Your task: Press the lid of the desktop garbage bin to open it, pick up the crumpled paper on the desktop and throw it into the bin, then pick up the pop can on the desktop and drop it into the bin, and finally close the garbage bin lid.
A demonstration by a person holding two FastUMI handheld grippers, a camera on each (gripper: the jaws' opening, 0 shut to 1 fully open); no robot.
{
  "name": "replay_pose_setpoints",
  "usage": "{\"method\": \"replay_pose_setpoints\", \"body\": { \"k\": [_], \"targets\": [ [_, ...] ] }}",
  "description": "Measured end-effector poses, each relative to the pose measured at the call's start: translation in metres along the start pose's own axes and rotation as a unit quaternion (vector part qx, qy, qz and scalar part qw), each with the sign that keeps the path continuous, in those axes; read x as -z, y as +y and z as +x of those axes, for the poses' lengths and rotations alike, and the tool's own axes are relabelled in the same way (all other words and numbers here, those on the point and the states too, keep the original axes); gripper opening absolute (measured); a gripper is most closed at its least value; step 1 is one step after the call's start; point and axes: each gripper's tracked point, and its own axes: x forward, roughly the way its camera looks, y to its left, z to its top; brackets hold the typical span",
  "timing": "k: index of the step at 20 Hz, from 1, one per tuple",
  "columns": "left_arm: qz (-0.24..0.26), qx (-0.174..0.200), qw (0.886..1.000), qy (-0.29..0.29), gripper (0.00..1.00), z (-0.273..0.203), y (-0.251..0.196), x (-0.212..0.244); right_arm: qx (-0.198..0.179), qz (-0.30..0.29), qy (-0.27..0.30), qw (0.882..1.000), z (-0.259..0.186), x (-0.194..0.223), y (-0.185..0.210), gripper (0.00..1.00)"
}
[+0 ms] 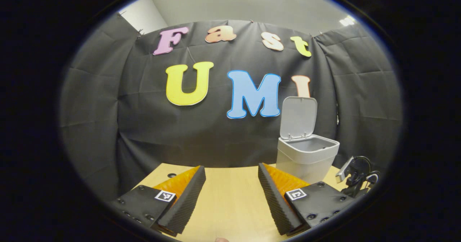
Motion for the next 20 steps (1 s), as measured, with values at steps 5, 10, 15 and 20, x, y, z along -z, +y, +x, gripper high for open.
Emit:
{"method": "replay_pose_setpoints", "body": {
  "k": [5,10,15,20],
  "targets": [
    [-0.001,0.002,1.000,-0.003,0.96,-0.001,-0.002,-0.001,0.003,0.001,-0.052,0.999,-0.030,-0.049,-0.006,0.81],
    [-0.007,0.002,1.000,-0.002,0.96,-0.001,-0.004,0.000,0.011,0.000,-0.119,0.993,-0.065,-0.106,-0.016,0.81],
    [-0.010,0.004,1.000,-0.005,0.96,-0.001,-0.009,-0.002,0.029,-0.015,-0.176,0.984,-0.093,-0.153,-0.030,0.81],
    [-0.012,0.005,1.000,-0.007,0.96,0.001,-0.014,-0.004,0.049,-0.021,-0.226,0.973,-0.114,-0.195,-0.048,0.81]
  ]
}}
